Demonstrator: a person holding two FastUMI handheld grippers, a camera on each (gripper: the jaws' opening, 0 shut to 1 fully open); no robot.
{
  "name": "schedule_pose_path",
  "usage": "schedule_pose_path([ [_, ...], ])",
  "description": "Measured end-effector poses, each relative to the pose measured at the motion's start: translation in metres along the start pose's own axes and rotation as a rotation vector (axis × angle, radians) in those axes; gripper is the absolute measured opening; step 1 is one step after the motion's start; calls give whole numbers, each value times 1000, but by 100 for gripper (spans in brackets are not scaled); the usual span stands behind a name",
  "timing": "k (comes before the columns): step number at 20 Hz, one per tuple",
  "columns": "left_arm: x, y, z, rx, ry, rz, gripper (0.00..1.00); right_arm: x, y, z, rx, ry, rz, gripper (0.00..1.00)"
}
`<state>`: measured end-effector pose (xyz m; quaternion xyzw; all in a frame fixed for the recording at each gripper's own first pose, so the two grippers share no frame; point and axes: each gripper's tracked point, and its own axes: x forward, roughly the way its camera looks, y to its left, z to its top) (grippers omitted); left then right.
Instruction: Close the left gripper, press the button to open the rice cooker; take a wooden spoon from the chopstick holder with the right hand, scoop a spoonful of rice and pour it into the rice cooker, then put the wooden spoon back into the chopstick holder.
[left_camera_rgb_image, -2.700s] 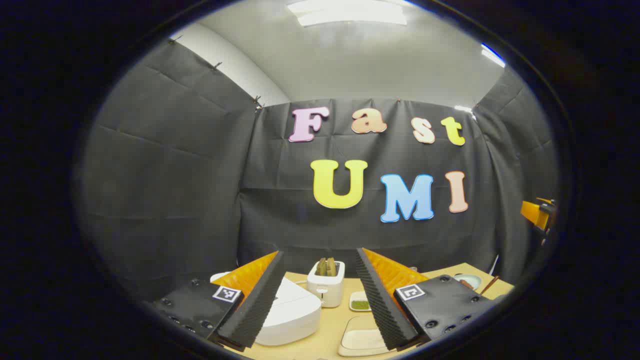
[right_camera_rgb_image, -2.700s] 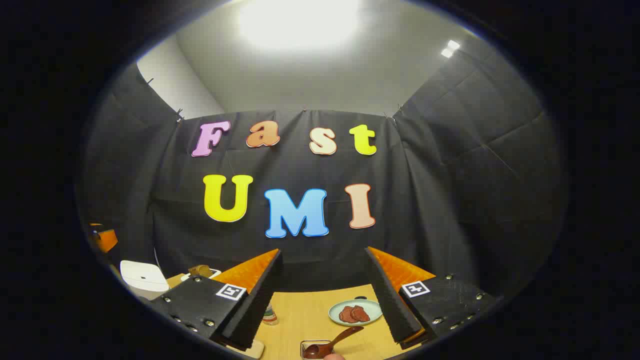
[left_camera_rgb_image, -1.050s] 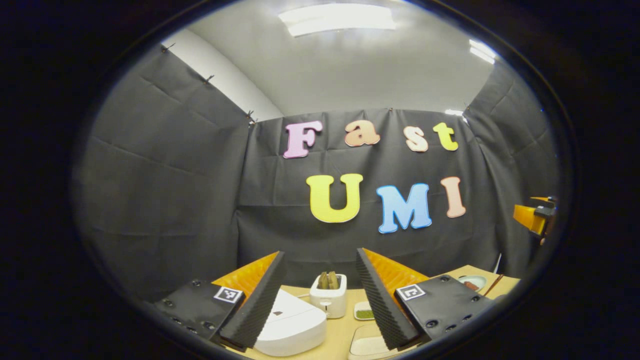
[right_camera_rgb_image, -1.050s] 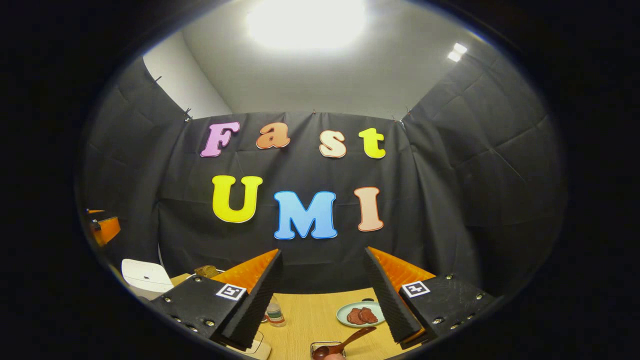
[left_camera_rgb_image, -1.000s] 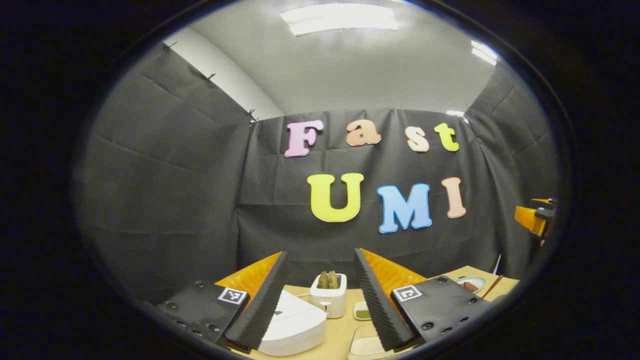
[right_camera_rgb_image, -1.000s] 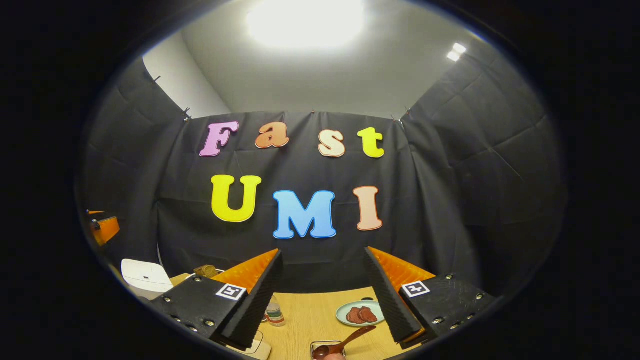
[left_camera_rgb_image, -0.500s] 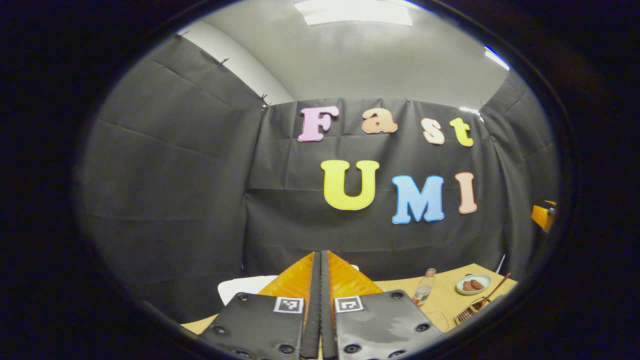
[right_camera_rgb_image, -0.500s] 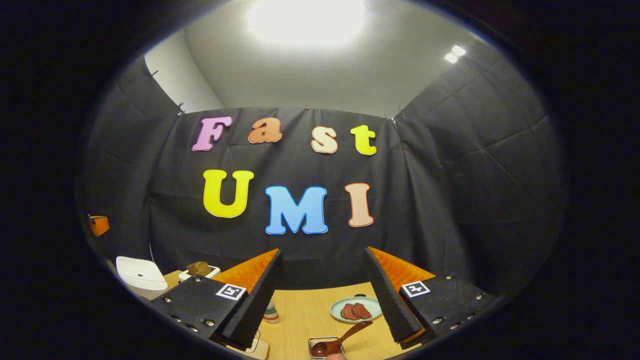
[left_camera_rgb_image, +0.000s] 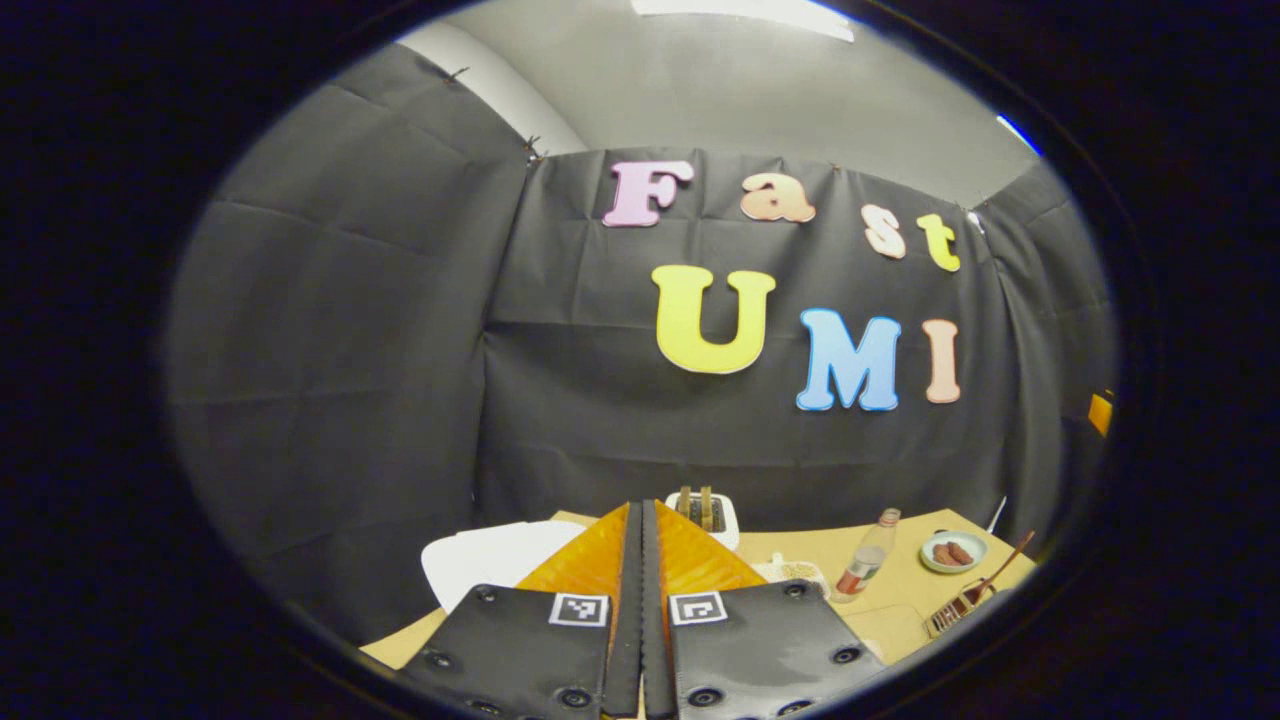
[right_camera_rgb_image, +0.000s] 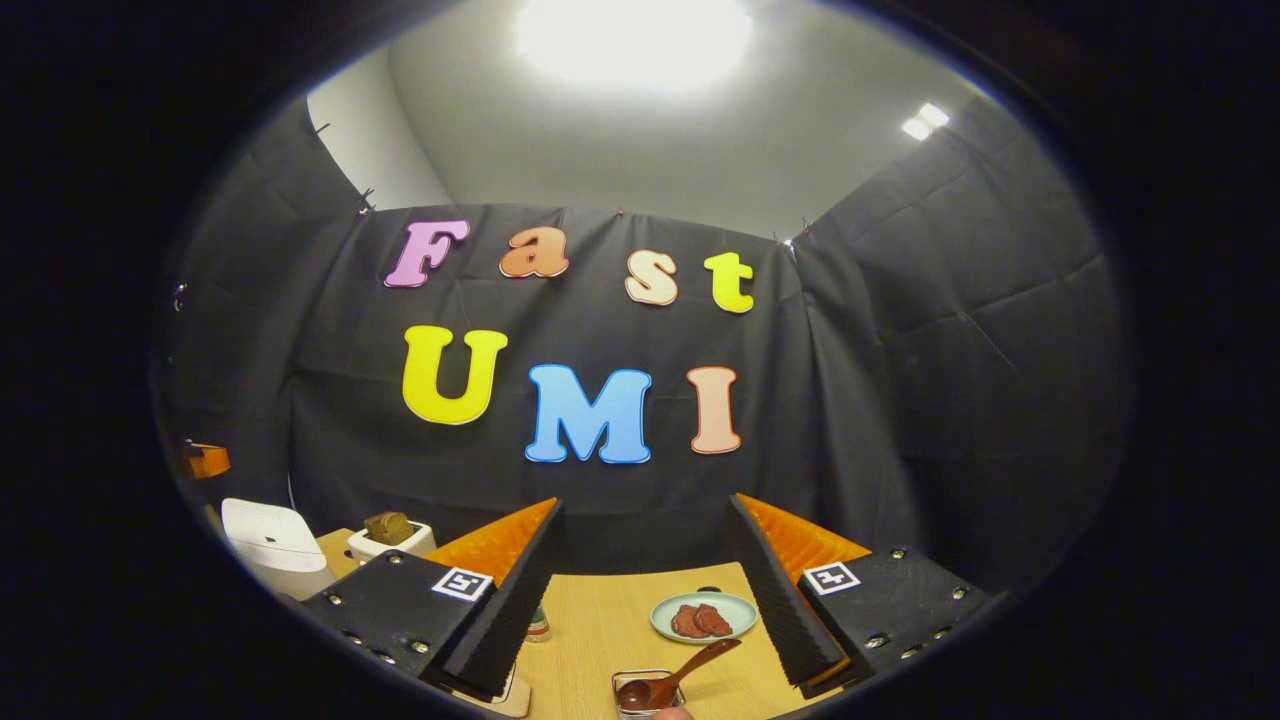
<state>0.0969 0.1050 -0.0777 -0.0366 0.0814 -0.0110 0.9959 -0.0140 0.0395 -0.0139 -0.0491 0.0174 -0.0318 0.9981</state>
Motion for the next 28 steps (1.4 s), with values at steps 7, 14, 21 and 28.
schedule_pose_path([
  [7, 35, 25, -72, -5, 147, 11, 9, -6, 4, -2, -38, 31, -36, 92],
  [14, 48, 36, -128, -3, 254, 14, 7, -15, 2, -7, -52, 44, -64, 92],
  [21, 47, 32, -147, -8, 271, 6, 9, -19, -5, -10, -67, 57, -70, 98],
  [28, 53, 36, -94, 93, 153, 62, 9, -15, -20, -14, -40, 52, -62, 93],
])
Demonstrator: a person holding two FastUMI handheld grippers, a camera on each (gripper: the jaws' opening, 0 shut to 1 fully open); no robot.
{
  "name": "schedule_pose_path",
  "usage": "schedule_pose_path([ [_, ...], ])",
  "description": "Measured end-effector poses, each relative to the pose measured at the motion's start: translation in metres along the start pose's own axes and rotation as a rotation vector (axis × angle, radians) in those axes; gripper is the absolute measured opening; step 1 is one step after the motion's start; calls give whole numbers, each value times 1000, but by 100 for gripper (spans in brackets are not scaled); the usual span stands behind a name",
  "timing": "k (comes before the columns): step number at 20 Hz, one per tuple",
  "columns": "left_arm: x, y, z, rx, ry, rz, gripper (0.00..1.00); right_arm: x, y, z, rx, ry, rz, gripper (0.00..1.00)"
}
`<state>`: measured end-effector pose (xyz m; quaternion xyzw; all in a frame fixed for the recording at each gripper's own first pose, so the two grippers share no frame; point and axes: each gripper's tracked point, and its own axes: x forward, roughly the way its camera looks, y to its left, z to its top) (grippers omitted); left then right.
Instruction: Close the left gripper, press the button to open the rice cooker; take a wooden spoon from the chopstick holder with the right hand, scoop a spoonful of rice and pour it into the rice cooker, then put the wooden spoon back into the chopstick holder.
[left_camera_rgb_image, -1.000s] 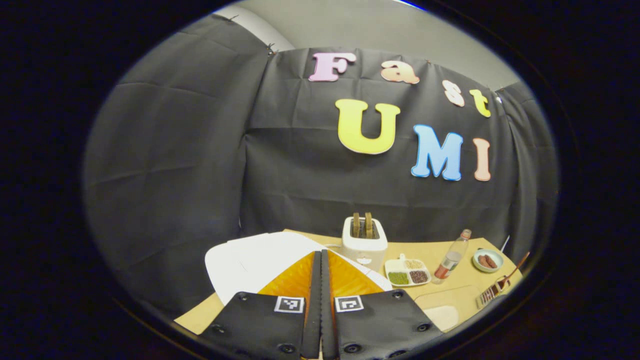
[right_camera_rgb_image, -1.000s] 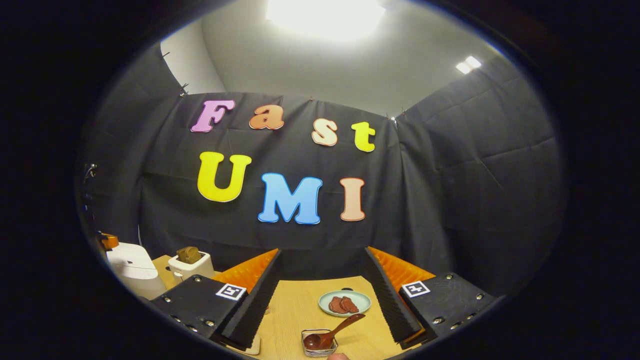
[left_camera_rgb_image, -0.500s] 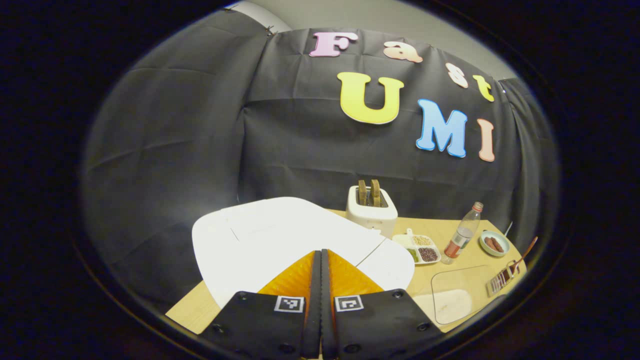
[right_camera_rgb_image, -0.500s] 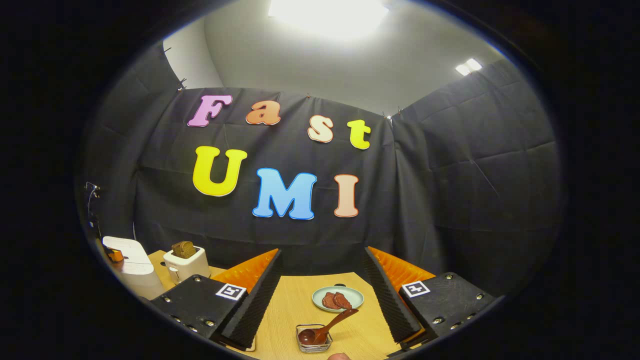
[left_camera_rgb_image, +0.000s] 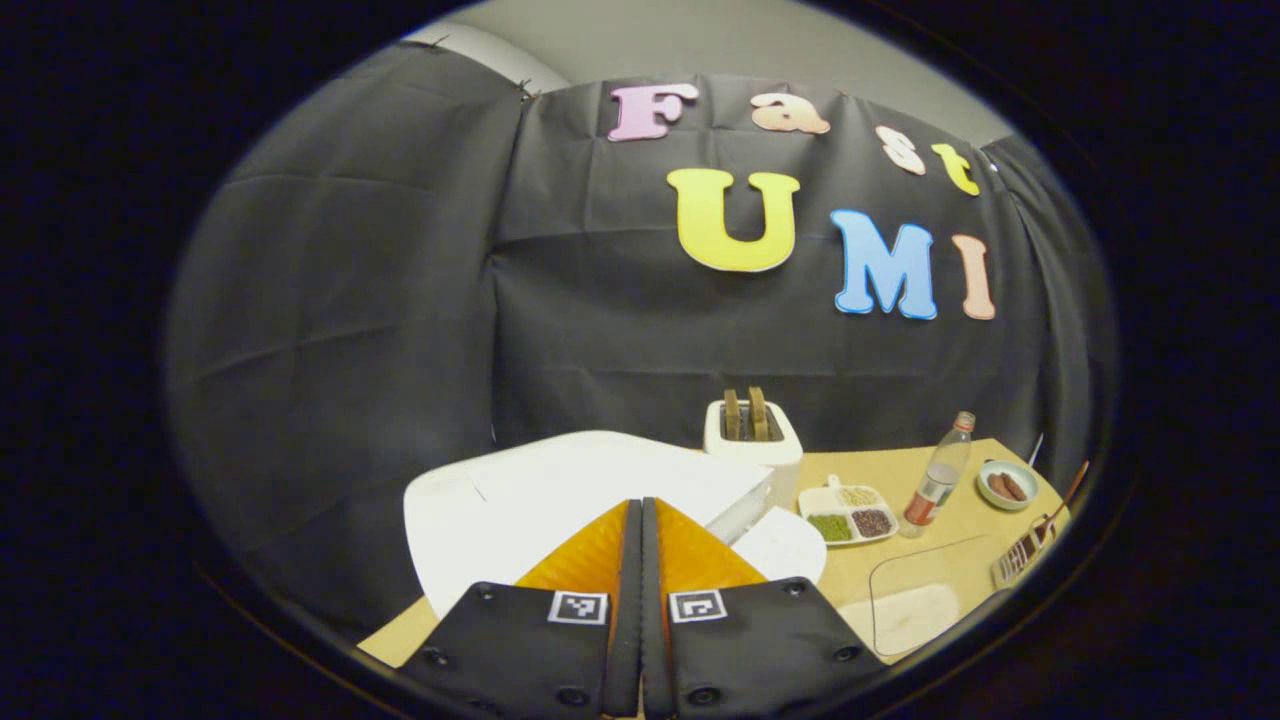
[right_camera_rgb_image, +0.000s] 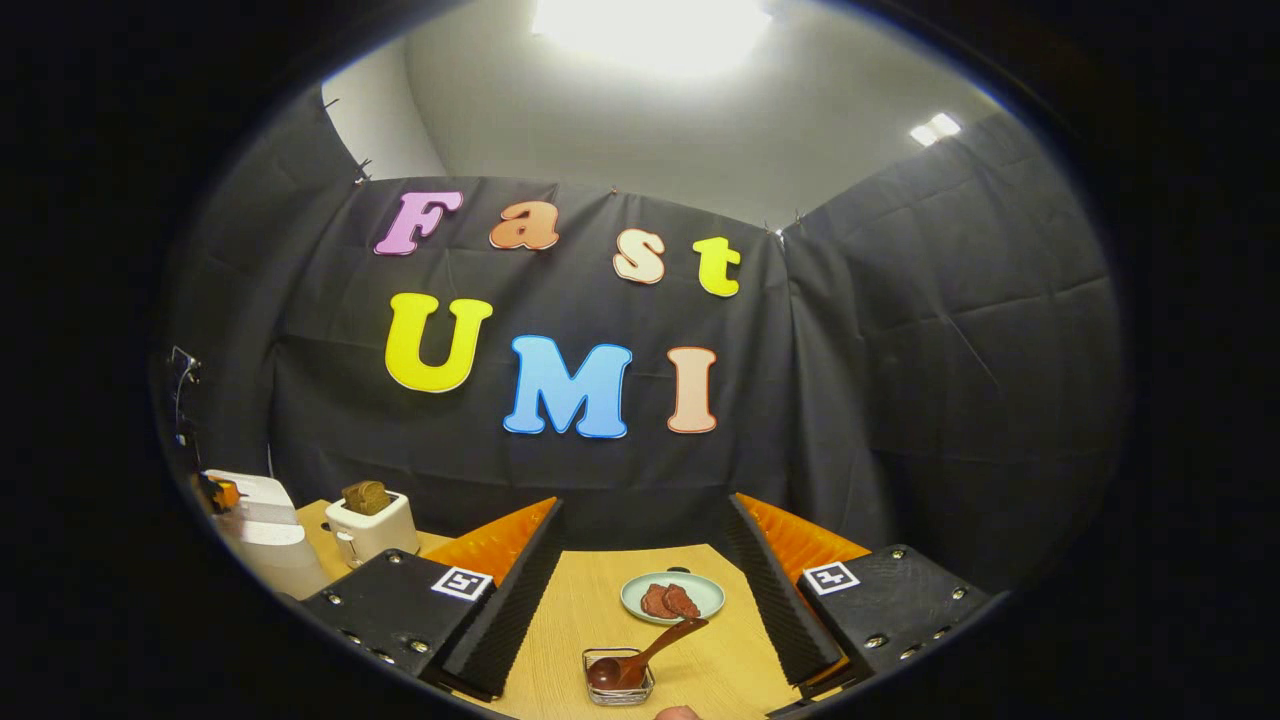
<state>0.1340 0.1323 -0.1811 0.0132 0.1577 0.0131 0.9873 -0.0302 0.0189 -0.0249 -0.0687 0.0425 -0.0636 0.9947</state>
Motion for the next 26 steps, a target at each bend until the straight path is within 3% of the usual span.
schedule_pose_path([
  [5, -14, 16, 69, 33, -137, 78, 11, 8, -17, -3, 40, -1, -1, 97],
  [7, -29, 6, 95, 22, -185, 65, 7, 13, -22, -6, 48, -3, -1, 97],
  [8, -39, 1, 103, 12, -203, 59, 10, 15, -27, -8, 48, -5, -2, 97],
  [9, -49, 1, 112, 3, -221, 70, 17, 18, -30, -10, 47, -3, -5, 97],
  [10, -58, -4, 122, -7, -245, 75, 41, 21, -34, -15, 50, 3, -7, 97],
  [14, -95, -37, 138, -41, -311, 41, 100, 37, -47, -41, 94, 69, -11, 97],
  [26, -161, -85, 159, 64, -336, -4, 95, 78, -54, -167, 302, 394, 28, 98],
])
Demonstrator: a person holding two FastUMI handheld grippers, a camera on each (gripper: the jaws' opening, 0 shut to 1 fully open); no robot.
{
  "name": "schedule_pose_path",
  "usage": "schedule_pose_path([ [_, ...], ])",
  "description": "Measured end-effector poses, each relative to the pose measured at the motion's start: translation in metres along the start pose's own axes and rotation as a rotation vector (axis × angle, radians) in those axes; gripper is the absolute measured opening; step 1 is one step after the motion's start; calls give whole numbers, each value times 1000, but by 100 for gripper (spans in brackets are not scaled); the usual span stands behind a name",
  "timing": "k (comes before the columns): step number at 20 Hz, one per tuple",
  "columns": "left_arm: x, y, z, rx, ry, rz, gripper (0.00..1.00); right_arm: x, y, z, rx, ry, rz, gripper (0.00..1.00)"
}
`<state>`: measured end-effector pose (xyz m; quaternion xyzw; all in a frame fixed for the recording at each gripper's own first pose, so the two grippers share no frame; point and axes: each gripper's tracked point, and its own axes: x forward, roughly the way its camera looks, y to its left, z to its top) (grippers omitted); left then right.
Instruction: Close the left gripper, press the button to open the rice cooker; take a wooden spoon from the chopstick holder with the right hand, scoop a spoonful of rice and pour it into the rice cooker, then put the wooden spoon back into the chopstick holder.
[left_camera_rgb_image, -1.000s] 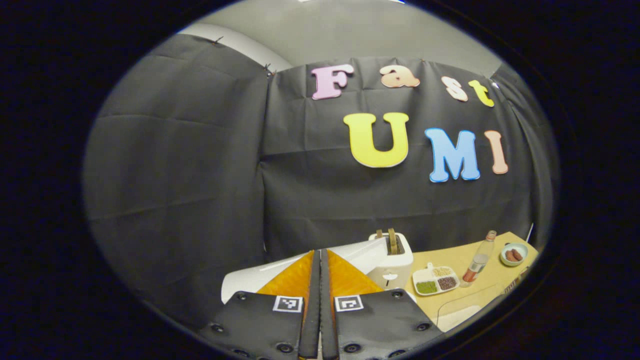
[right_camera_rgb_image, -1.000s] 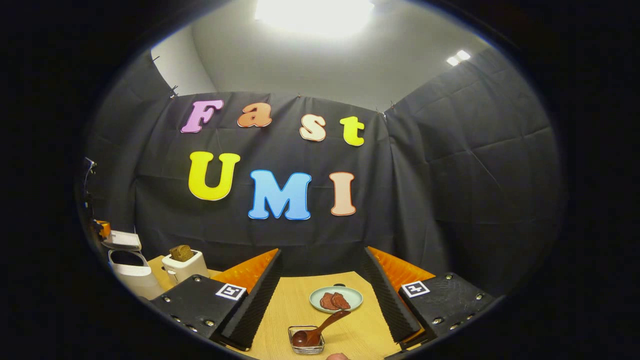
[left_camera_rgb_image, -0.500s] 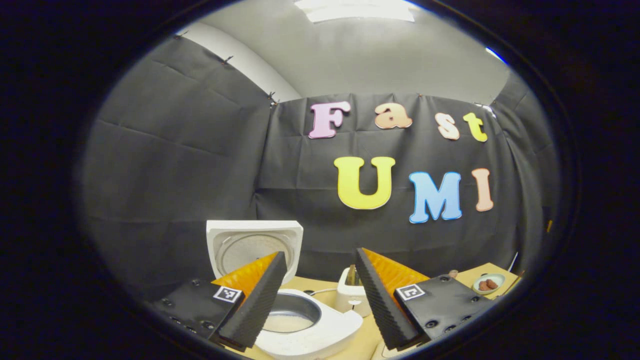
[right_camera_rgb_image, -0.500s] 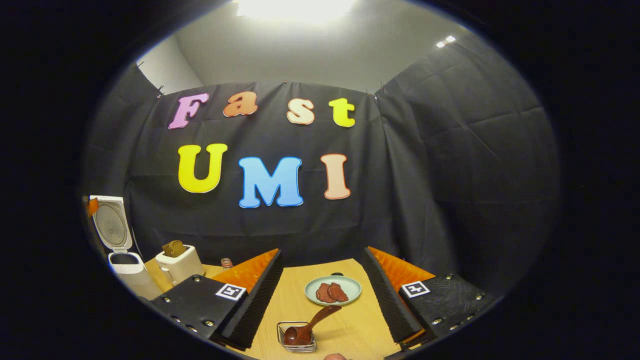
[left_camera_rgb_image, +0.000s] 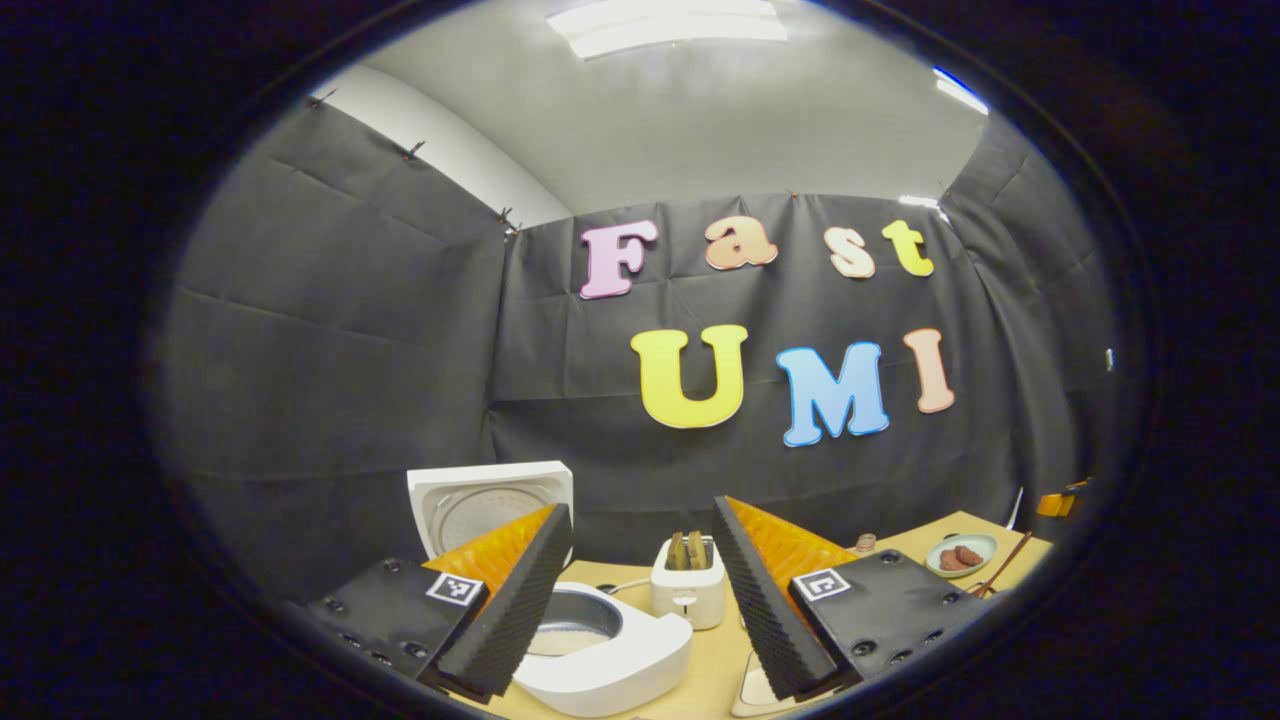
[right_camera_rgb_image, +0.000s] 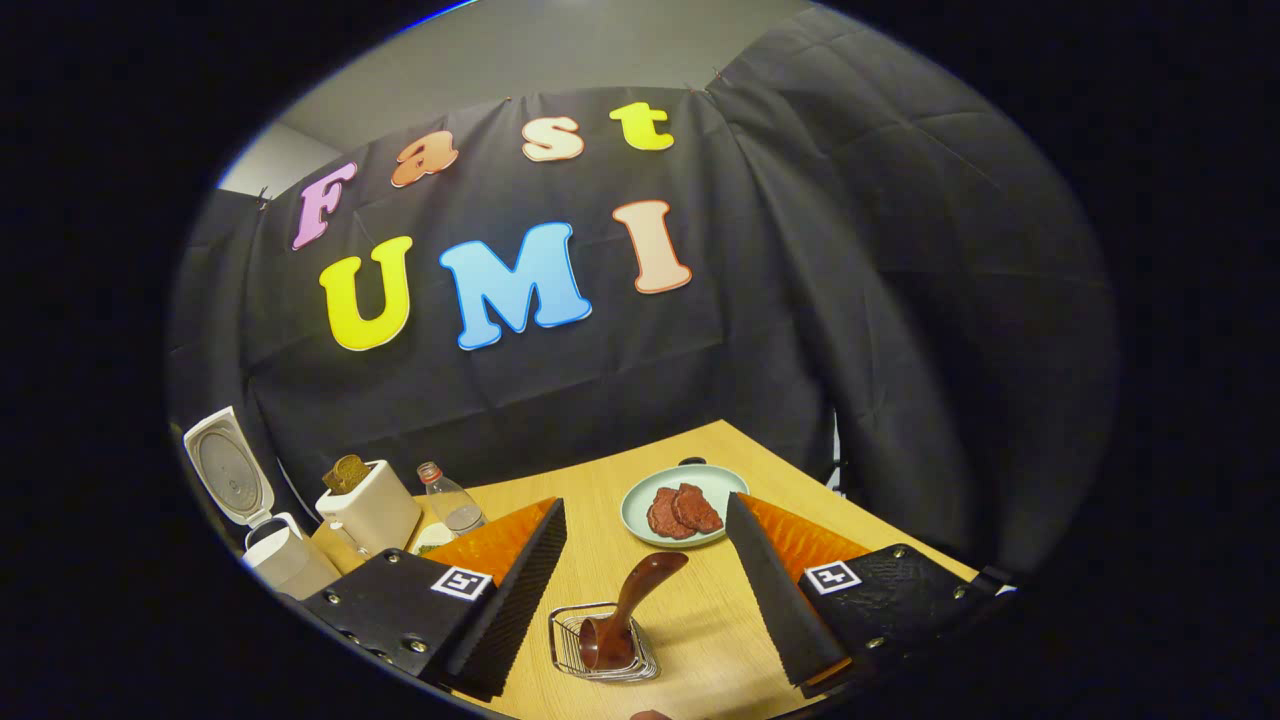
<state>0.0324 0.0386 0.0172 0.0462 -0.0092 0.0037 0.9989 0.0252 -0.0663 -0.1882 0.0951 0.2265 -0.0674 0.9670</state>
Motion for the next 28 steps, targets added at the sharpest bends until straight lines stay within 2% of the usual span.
schedule_pose_path([
  [4, -12, 4, 0, 58, 14, 23, 99, 15, -2, -32, 50, 97, 23, 98],
  [6, -18, 3, 0, 83, 24, 33, 97, 22, 0, -49, 95, 156, 31, 98],
  [11, -29, 7, -1, 82, 41, 54, 97, 35, 10, -91, 145, 277, 59, 96],
  [12, -31, 11, -2, 82, 44, 62, 97, 38, 13, -97, 149, 299, 65, 84],
  [13, -32, 12, -3, 80, 49, 70, 97, 39, 16, -104, 158, 325, 82, 79],
  [15, -36, 19, -4, 78, 54, 82, 97, 37, 22, -113, 177, 359, 99, 78],
  [16, -37, 21, -5, 78, 57, 89, 97, 44, 15, -112, 178, 349, 62, 54],
  [17, -37, 25, -5, 79, 59, 98, 97, 44, 14, -111, 186, 347, 66, 30],
  [19, -37, 30, -7, 74, 62, 106, 97, 51, 15, -113, 176, 335, 53, 26],
  [20, -37, 31, -9, 72, 66, 107, 97, 40, 18, -104, 166, 334, 70, 10],
  [23, -38, 39, -9, 62, 63, 113, 97, 30, 28, -97, 78, 295, 83, 10],
  [28, -34, 52, -13, 26, 55, 116, 97, 9, 45, -45, -7, 192, 108, 10],
])
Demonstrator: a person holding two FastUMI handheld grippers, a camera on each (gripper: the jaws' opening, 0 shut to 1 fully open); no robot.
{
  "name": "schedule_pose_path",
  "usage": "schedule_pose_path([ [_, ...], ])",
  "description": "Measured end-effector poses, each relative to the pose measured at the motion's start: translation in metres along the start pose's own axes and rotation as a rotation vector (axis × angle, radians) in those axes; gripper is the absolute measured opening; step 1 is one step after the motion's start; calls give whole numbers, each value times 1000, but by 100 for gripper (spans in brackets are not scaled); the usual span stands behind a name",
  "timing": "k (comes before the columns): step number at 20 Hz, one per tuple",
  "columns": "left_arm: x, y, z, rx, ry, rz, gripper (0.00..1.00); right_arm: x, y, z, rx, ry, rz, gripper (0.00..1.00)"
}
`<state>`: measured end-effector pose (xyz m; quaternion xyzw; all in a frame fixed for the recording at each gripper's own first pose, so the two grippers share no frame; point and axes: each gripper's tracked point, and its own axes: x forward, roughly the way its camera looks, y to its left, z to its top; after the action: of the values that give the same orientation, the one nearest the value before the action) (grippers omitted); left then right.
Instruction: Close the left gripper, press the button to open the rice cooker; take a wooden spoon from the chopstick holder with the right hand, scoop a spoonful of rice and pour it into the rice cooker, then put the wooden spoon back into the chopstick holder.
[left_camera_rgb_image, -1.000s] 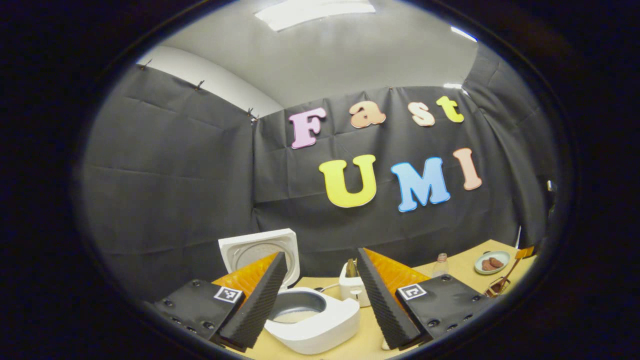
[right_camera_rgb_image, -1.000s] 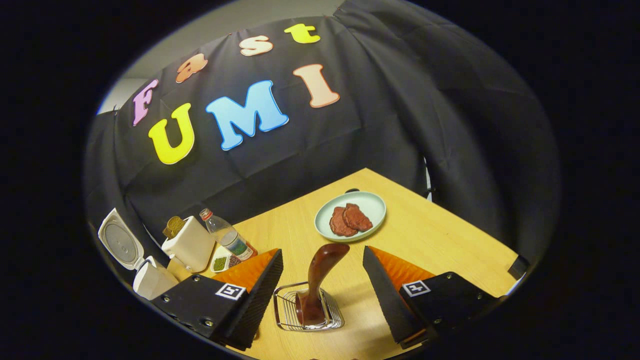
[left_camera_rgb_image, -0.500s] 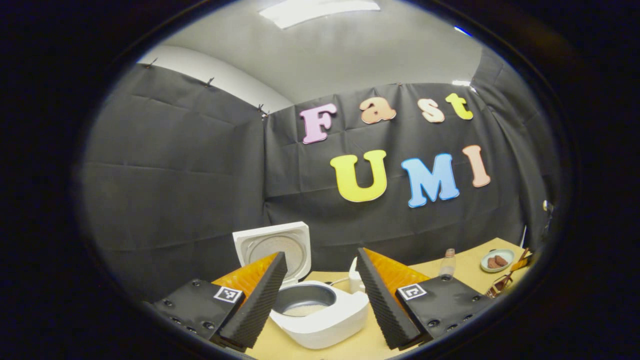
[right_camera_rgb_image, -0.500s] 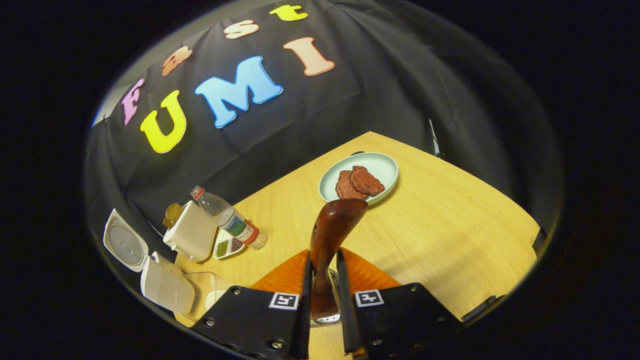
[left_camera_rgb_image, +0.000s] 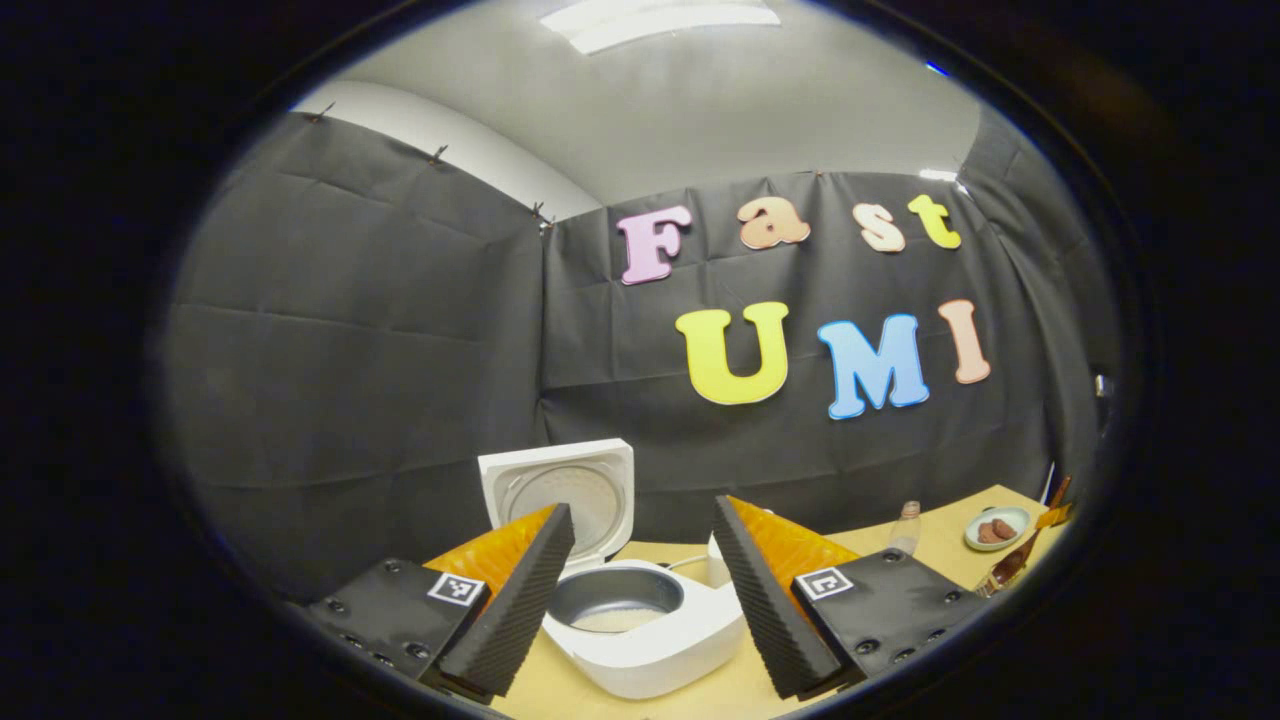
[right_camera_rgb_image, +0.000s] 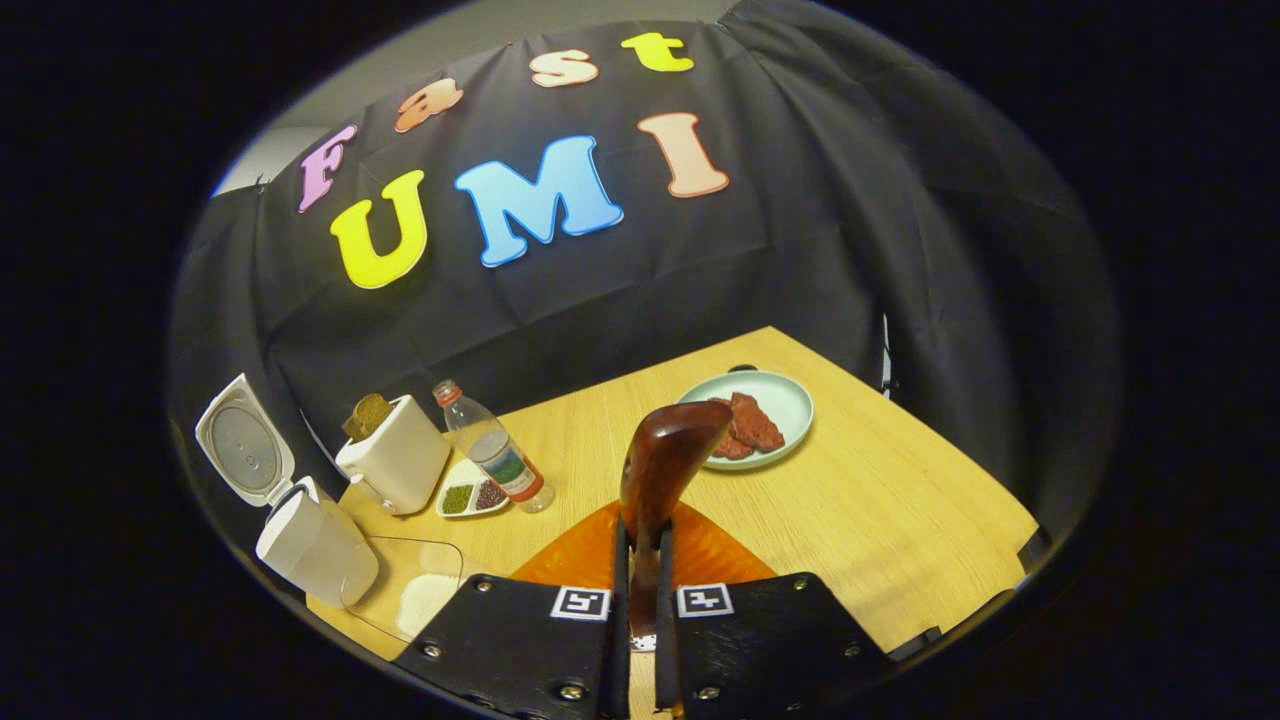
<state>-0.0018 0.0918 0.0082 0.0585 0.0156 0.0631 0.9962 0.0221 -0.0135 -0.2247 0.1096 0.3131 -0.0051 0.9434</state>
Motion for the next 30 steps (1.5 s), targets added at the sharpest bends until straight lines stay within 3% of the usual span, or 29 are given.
schedule_pose_path([
  [6, 5, 17, -13, -35, 8, -11, 97, -25, 44, 41, -29, -91, 47, 10],
  [11, 7, 38, -20, -50, 11, -17, 97, -35, 98, 42, -20, -106, 126, 10],
  [15, 8, 60, -28, -48, 17, -15, 97, -36, 145, 22, -39, -89, 206, 10],
  [20, 10, 93, -36, -39, 29, 2, 97, -26, 183, -15, -77, -45, 237, 10],
  [30, 5, 153, -48, -9, 50, 69, 97, 28, 219, -81, -180, -13, 211, 10],
])
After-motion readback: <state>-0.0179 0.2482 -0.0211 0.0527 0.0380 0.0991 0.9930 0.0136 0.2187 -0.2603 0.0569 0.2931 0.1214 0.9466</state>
